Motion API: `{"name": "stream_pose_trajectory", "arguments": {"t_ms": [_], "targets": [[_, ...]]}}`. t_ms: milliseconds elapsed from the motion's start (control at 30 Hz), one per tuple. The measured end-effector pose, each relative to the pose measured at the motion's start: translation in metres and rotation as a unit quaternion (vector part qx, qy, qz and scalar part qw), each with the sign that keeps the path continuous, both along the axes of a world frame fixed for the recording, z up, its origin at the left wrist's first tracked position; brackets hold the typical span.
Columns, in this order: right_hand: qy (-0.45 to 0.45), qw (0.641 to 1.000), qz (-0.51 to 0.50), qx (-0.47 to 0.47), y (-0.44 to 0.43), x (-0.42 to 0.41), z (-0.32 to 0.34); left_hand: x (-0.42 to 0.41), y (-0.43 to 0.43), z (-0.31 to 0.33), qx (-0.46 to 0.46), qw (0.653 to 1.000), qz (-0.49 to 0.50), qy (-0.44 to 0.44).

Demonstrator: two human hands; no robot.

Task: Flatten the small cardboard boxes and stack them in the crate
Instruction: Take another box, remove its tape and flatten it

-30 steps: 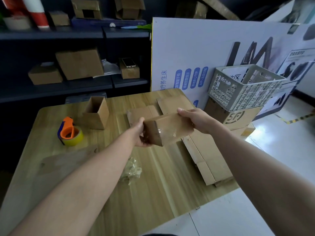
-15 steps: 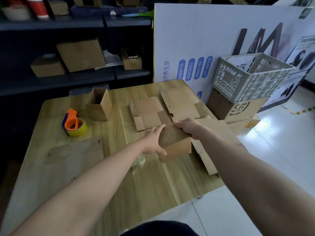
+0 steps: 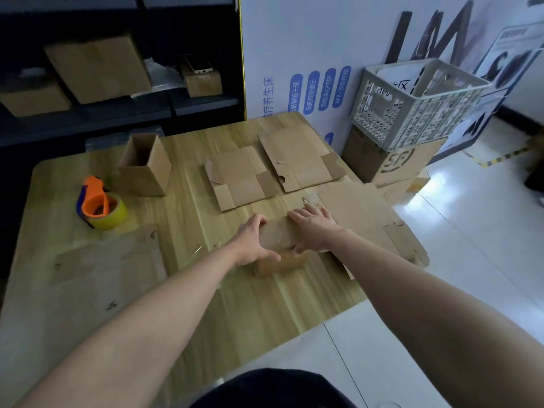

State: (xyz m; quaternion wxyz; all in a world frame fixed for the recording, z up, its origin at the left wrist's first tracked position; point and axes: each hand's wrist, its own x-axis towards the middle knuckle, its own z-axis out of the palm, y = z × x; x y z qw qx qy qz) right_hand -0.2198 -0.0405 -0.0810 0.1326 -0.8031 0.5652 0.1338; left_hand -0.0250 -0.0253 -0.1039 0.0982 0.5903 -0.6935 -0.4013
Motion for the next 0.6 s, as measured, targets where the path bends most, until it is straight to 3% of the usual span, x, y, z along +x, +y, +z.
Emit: {"name": "stream_pose_trajectory", "arguments": {"t_ms": [67, 233, 600], "targets": [[-0.003, 1.000, -0.007, 0.006, 0.001, 0.001, 0.002, 0.002, -0.003, 0.001, -0.035, 0.999, 0.018, 0.014], [0.027, 1.000, 0.007, -0.002, -0.002, 0.008, 0.009, 0.000, -0.005, 0.006, -0.148, 0.987, 0.034, -0.060], [0.039, 0.999, -0.016, -0.005, 0.002, 0.014, 0.005, -0.011, 0.003, 0.016, -0.112, 0.989, 0.056, -0.079]]}}
